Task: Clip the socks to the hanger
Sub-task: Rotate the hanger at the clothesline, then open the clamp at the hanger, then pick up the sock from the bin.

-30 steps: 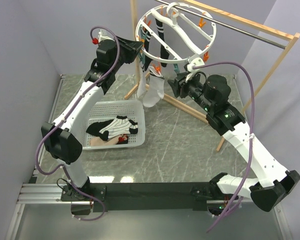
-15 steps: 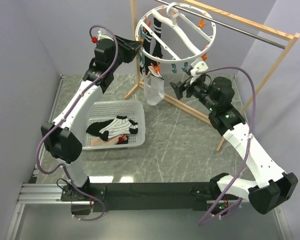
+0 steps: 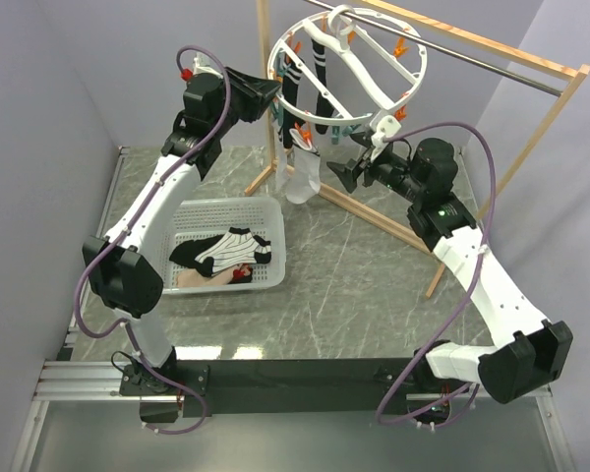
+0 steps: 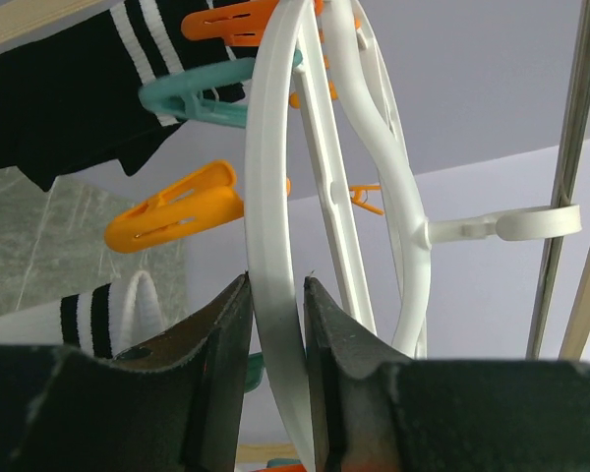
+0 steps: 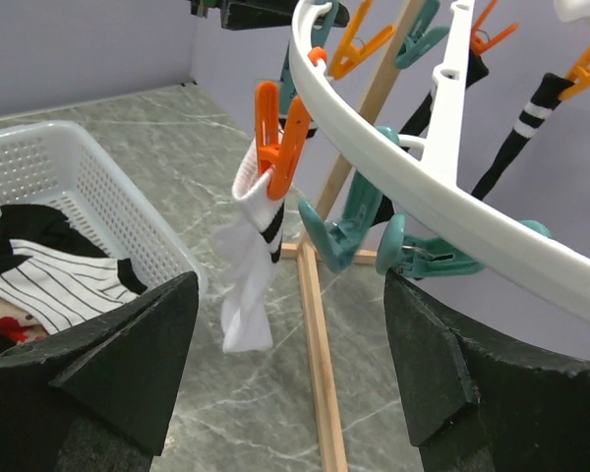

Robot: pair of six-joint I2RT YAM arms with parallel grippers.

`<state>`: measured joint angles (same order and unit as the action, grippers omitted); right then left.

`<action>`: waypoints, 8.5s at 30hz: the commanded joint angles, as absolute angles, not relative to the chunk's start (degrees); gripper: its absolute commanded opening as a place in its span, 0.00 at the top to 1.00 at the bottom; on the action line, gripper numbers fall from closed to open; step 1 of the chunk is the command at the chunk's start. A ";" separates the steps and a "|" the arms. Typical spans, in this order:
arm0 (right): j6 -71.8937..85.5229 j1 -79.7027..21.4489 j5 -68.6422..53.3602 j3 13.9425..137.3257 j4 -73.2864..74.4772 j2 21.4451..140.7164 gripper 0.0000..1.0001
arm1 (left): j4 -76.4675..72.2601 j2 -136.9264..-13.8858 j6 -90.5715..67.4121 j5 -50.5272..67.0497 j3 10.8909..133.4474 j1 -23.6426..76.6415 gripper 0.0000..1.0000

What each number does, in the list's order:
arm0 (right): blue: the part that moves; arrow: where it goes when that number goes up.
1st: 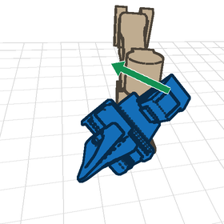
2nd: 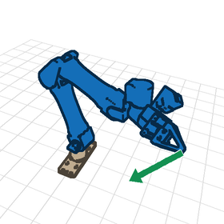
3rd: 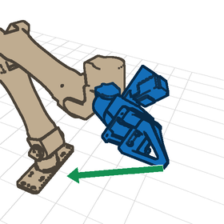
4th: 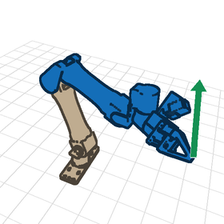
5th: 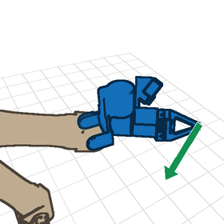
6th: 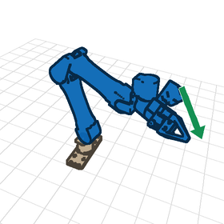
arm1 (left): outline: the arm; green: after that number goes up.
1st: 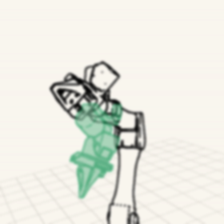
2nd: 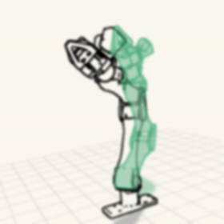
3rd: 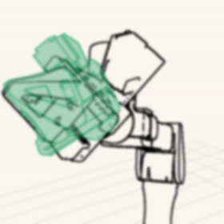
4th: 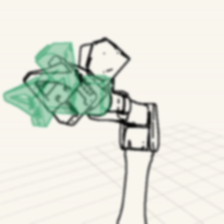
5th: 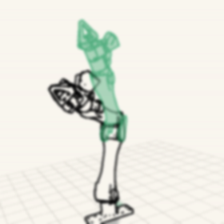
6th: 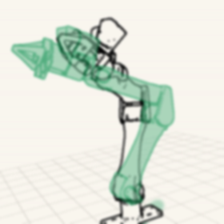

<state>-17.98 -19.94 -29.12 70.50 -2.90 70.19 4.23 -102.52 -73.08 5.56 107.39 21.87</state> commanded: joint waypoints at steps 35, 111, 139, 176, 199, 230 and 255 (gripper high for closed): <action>-5.71 -19.95 -38.32 75.76 3.87 70.22 0.18 | 0.97 -102.48 -72.51 8.44 110.22 20.30 0.67; -11.16 -21.18 -23.91 78.92 -26.63 82.00 0.26 | -2.02 -103.62 -72.69 11.25 109.69 18.99 0.66; -9.93 -21.18 -31.20 80.85 -31.21 84.55 0.41 | -3.69 -104.33 -73.74 13.01 108.98 17.67 0.66; 15.29 -21.62 -21.27 89.56 -12.31 84.64 1.00 | -4.48 -100.21 -67.42 11.43 107.50 17.58 0.14; 23.91 -21.71 -15.03 89.12 -0.71 79.90 1.00 | 5.08 -67.07 -31.38 11.25 76.40 17.67 0.02; 23.99 -21.71 -15.91 88.24 -0.53 80.77 1.00 | 15.30 -94.11 -31.38 -1.32 63.98 22.24 0.20; 22.06 -21.71 -15.12 88.59 -0.44 80.16 1.00 | 0.45 -100.91 -28.39 10.28 57.66 20.57 0.34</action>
